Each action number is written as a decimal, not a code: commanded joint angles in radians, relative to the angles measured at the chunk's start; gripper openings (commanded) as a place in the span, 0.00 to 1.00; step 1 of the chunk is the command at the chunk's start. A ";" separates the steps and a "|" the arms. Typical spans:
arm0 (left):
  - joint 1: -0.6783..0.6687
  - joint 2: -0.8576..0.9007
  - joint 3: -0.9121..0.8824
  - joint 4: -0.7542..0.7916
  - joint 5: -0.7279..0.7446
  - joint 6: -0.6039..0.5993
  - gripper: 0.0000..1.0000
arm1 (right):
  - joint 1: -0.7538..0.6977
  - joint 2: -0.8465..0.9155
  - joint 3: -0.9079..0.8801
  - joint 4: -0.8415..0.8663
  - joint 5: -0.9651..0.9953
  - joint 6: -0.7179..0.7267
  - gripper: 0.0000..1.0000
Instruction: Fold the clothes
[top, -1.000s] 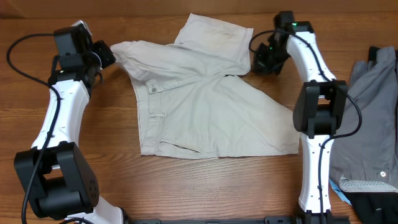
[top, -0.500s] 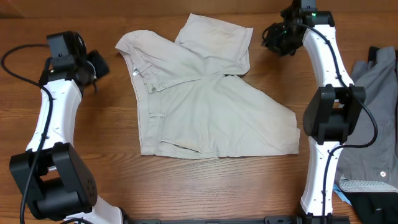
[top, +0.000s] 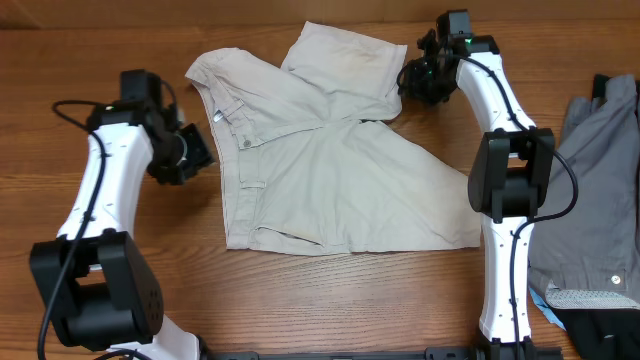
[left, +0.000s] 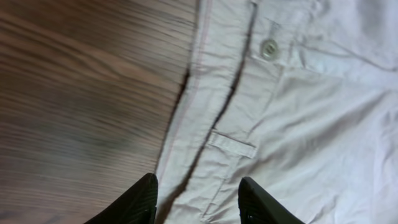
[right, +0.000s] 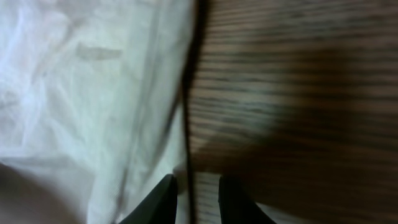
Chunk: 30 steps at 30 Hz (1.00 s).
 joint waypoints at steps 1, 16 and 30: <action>-0.066 0.017 0.021 0.008 0.004 0.019 0.47 | 0.041 0.008 0.002 0.018 0.051 -0.026 0.25; -0.192 0.206 0.020 0.035 -0.035 -0.019 0.48 | 0.061 0.019 -0.040 0.002 0.162 0.013 0.08; -0.219 0.438 0.019 0.005 -0.038 -0.019 0.37 | -0.046 -0.028 0.039 -0.264 0.529 0.380 0.04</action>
